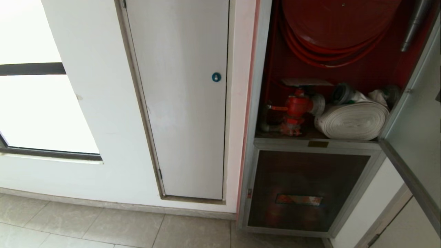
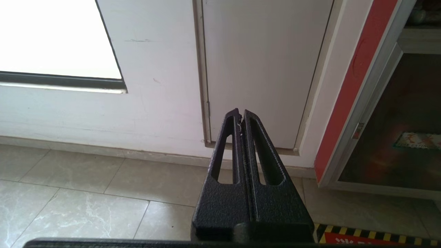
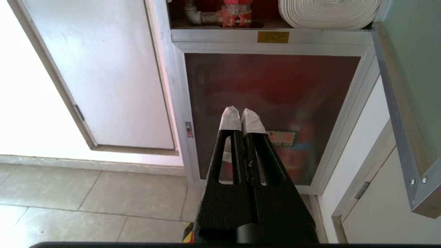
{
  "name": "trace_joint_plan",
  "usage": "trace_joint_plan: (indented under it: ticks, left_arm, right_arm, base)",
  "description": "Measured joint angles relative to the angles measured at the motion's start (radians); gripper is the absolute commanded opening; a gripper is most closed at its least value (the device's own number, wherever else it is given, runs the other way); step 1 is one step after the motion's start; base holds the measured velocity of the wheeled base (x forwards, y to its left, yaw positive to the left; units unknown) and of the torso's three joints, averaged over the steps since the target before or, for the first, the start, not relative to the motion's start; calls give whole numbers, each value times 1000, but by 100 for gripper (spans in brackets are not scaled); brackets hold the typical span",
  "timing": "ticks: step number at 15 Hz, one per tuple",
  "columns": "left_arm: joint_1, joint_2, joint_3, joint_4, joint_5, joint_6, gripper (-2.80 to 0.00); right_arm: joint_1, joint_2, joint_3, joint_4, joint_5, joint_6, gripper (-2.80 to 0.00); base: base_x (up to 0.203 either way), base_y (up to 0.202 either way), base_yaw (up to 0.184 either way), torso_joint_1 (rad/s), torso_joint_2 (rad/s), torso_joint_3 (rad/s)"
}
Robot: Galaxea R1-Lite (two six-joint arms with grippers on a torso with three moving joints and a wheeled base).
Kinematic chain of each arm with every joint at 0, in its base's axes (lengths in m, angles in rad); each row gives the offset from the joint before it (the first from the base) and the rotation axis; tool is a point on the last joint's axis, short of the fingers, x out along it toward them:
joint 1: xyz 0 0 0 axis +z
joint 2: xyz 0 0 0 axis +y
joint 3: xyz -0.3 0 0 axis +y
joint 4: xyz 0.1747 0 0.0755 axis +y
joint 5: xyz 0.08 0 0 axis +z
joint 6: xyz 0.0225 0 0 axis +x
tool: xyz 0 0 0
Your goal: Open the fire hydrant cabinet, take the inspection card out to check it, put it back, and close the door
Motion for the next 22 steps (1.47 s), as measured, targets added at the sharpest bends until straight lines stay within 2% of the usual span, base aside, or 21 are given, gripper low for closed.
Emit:
trace_joint_plan:
  ticks: [6,9,13,18,22]
  left_arm:
    - [0,0,0,0,0,0,-280]
    - [0,0,0,0,0,-1,-280]
    - [0,0,0,0,0,0,-280]
    - [0,0,0,0,0,0,-280]
    - [0,0,0,0,0,0,-280]
  right_arm:
    - [-2,102,-84,-21,-4,-15,-280]
    - [-45,240,-164,-157,-45,-15,-280]
    - [-215,428,-276,-352,-224,-17,-280]
    - [-375,541,-400,-411,-384,-14,-280]
    - [-484,595,-443,-638,-494,12,-280]
  base:
    - [0,0,0,0,0,0]
    - [0,0,0,0,0,0]
    - [0,0,0,0,0,0]
    - [0,0,0,0,0,0]
    - [0,0,0,0,0,0]
